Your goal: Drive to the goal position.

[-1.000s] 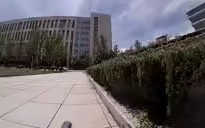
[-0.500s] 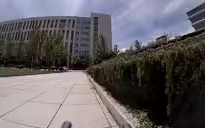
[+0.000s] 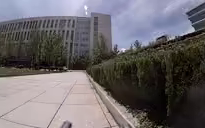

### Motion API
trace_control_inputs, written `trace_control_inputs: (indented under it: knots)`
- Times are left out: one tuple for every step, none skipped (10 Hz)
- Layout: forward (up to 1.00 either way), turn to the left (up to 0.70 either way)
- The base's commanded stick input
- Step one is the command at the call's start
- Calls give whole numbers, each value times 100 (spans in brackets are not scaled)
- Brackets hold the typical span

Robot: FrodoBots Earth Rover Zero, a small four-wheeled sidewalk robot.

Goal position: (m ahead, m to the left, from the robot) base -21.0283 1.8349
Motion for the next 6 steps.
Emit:
trace_control_inputs:
  knots:
    - [10, 0]
    - [10, 0]
    - [10, 0]
    - [10, 0]
    - [10, 0]
    - [10, 0]
